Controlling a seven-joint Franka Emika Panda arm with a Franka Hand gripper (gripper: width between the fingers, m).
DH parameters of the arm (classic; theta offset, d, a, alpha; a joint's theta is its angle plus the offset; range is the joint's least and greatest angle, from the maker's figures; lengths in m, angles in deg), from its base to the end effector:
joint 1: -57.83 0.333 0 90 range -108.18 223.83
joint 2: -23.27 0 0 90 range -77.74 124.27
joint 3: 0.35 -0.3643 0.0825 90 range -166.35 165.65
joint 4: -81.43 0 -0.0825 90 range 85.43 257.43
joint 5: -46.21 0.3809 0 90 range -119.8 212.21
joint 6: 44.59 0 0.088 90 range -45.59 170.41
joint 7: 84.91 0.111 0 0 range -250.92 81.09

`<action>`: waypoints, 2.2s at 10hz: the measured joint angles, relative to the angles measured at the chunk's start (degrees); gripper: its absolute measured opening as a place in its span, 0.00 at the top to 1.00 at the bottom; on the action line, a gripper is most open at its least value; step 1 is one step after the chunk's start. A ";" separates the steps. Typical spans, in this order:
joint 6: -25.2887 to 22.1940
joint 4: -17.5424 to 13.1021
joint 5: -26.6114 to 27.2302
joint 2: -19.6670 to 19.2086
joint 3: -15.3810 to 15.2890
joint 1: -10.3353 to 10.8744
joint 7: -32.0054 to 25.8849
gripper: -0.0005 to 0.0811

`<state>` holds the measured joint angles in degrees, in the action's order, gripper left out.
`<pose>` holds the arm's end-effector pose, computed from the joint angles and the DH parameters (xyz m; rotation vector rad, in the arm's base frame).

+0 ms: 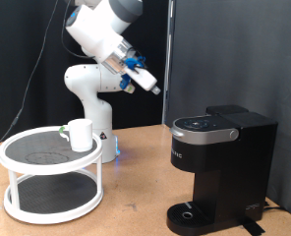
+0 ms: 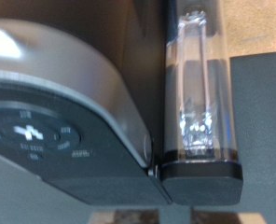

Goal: Make a cup of coffee with the keurig machine

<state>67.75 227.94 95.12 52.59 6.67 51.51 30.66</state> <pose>0.3604 -0.0360 0.4951 -0.6604 2.4477 0.9525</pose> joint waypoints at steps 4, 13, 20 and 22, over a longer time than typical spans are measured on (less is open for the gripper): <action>-5.80 2.40 -6.67 6.65 2.25 -4.36 0.88 0.99; -11.19 4.60 -18.93 11.07 6.58 -12.39 0.31 0.99; -15.29 4.11 -24.63 12.73 14.11 -16.61 -8.71 0.99; -16.09 3.93 -25.57 12.75 16.78 -16.75 -13.98 0.99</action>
<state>51.66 231.87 69.55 65.34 23.44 34.76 16.67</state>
